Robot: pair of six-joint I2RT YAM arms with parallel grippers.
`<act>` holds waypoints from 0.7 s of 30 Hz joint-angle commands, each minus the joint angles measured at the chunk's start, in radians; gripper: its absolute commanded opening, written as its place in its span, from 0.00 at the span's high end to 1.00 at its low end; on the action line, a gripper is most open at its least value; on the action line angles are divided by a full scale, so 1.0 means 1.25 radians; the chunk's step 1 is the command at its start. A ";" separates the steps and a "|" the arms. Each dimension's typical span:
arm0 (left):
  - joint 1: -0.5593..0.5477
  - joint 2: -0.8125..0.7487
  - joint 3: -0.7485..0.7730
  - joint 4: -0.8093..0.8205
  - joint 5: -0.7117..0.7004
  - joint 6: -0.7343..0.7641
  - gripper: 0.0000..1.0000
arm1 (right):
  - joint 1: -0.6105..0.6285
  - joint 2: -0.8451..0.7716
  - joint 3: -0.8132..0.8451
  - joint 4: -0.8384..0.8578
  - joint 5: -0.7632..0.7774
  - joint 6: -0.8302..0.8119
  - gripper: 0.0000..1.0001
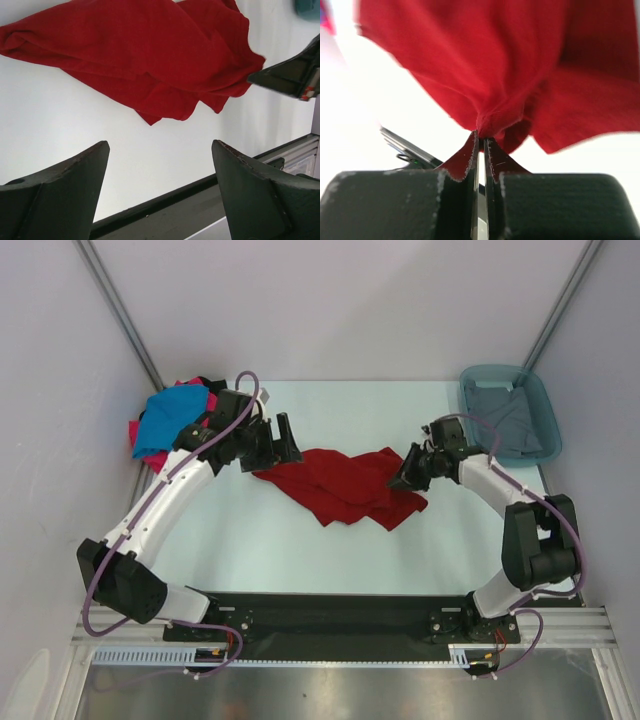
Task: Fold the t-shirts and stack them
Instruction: Flatten the tshirt out
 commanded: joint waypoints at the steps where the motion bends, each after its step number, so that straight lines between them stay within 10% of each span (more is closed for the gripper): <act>1: -0.003 -0.001 -0.003 0.030 0.015 0.009 0.11 | 0.003 -0.072 0.095 0.037 -0.045 -0.023 1.00; 11: -0.003 -0.004 -0.022 0.049 -0.003 -0.007 0.53 | 0.006 -0.096 0.377 0.045 -0.143 -0.078 1.00; 21: -0.003 -0.030 -0.067 0.096 -0.014 -0.045 0.70 | 0.004 -0.176 0.532 -0.035 -0.050 -0.167 1.00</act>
